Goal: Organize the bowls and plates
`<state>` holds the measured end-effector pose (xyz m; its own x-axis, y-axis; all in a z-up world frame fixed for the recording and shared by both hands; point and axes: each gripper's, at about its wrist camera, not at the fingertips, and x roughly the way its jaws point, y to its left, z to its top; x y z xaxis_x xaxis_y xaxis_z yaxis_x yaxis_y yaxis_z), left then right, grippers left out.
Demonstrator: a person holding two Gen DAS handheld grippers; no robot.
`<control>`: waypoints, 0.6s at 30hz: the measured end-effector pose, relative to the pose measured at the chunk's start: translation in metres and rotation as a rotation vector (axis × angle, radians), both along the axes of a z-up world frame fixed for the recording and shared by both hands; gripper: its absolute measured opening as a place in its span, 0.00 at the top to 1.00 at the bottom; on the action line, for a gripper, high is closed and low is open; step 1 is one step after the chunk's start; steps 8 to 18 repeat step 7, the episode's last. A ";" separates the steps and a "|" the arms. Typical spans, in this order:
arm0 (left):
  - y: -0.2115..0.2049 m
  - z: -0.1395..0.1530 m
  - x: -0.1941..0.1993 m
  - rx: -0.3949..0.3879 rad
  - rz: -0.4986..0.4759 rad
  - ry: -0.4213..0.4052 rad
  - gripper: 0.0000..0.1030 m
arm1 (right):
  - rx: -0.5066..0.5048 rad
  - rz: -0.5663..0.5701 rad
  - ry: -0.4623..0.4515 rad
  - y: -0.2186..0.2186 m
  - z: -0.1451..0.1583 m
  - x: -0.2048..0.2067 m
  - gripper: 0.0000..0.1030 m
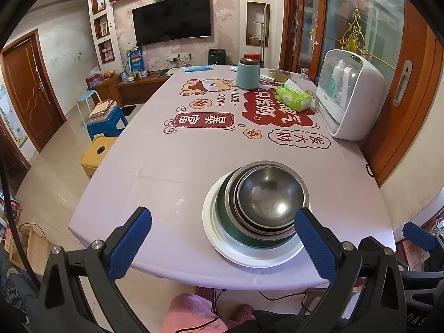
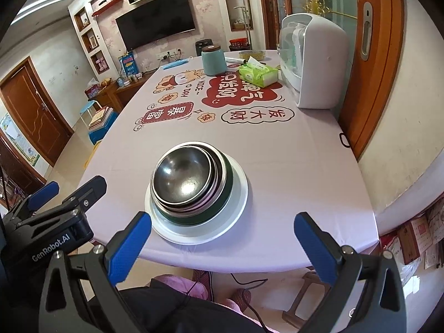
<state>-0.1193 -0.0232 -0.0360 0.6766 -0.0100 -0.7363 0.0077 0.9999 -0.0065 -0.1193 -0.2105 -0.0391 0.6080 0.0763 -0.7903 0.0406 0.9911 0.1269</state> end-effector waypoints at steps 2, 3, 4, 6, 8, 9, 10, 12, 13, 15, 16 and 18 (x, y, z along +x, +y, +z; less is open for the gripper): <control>-0.002 -0.003 -0.003 0.001 -0.003 0.001 0.01 | 0.002 -0.005 0.001 -0.001 -0.001 -0.003 0.00; -0.003 -0.004 -0.004 0.002 -0.004 0.001 0.01 | 0.004 -0.008 0.002 -0.001 -0.002 -0.004 0.00; -0.004 -0.004 -0.006 0.003 -0.005 0.001 0.01 | 0.005 -0.011 0.004 -0.002 -0.002 -0.004 0.00; -0.007 -0.004 -0.008 0.005 -0.010 0.000 0.01 | 0.008 -0.017 0.007 -0.003 -0.003 -0.007 0.00; -0.007 -0.004 -0.008 0.005 -0.012 0.000 0.01 | 0.009 -0.019 0.007 -0.004 -0.003 -0.007 0.00; -0.007 -0.004 -0.008 0.005 -0.012 0.000 0.01 | 0.009 -0.019 0.007 -0.004 -0.003 -0.007 0.00; -0.007 -0.004 -0.008 0.005 -0.012 0.000 0.01 | 0.009 -0.019 0.007 -0.004 -0.003 -0.007 0.00; -0.007 -0.004 -0.008 0.005 -0.012 0.000 0.01 | 0.009 -0.019 0.007 -0.004 -0.003 -0.007 0.00; -0.007 -0.004 -0.008 0.005 -0.012 0.000 0.01 | 0.009 -0.019 0.007 -0.004 -0.003 -0.007 0.00; -0.007 -0.004 -0.008 0.005 -0.012 0.000 0.01 | 0.009 -0.019 0.007 -0.004 -0.003 -0.007 0.00; -0.007 -0.004 -0.008 0.005 -0.012 0.000 0.01 | 0.009 -0.019 0.007 -0.004 -0.003 -0.007 0.00; -0.007 -0.004 -0.008 0.005 -0.012 0.000 0.01 | 0.009 -0.019 0.007 -0.004 -0.003 -0.007 0.00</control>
